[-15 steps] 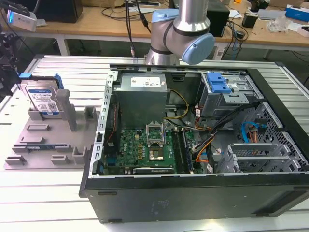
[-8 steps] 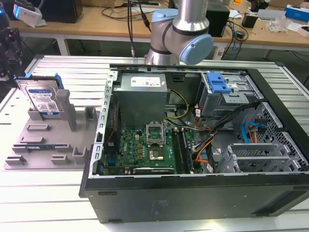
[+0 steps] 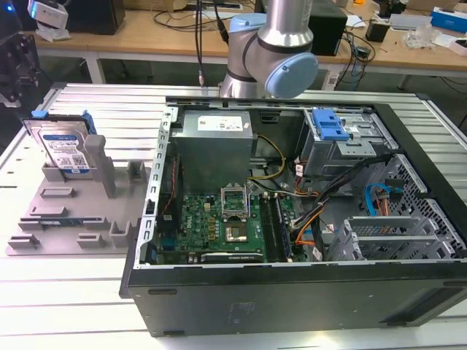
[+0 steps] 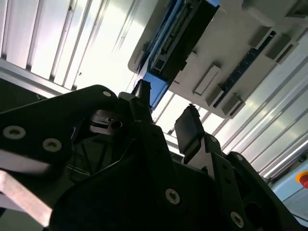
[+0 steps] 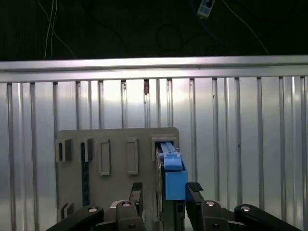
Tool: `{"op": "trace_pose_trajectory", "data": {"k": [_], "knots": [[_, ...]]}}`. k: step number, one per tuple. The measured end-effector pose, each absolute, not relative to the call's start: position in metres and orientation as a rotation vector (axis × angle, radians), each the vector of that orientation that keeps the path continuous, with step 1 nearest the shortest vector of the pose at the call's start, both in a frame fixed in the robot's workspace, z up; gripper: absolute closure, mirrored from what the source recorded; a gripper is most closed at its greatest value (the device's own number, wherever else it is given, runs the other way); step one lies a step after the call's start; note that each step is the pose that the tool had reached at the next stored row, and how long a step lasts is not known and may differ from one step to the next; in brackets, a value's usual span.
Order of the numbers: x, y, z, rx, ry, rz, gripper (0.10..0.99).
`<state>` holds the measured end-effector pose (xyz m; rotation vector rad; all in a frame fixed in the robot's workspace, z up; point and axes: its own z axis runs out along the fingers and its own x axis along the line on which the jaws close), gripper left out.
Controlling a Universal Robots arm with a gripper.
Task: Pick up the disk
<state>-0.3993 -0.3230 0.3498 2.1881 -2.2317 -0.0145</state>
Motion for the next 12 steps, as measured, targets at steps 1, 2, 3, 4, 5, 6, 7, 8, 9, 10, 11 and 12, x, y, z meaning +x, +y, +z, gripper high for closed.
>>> {"op": "trace_pose_trajectory", "data": {"k": [1, 2, 3, 4, 5, 6, 7, 8, 9, 10, 11, 12], "knots": [[-0.3995, -0.3229, 0.3498, 2.19, -2.23, -0.014, 0.604], [-0.3995, -0.3229, 0.3498, 2.19, -2.23, -0.014, 0.604], [-0.3995, -0.3229, 0.3498, 2.19, -2.229, -0.014, 0.604], [-0.3995, -0.3229, 0.3498, 2.19, -2.229, -0.014, 0.604], [-0.3995, -0.3229, 0.3497, 2.19, -2.229, -0.014, 0.604], [-0.3995, -0.3228, 0.3497, 2.19, -2.229, -0.014, 0.604], [-0.3994, -0.3228, 0.3493, 2.19, -2.229, -0.014, 0.604], [-0.3994, -0.3226, 0.349, 2.19, -2.229, -0.014, 0.604], [-0.3995, -0.3224, 0.3488, 2.19, -2.229, -0.014, 0.604], [-0.3995, -0.3217, 0.3485, 2.19, -2.23, -0.014, 0.604], [-0.3994, -0.3209, 0.3484, 2.19, -2.229, -0.014, 0.604], [-0.3994, -0.32, 0.3482, 2.19, -2.229, -0.014, 0.604]]}}
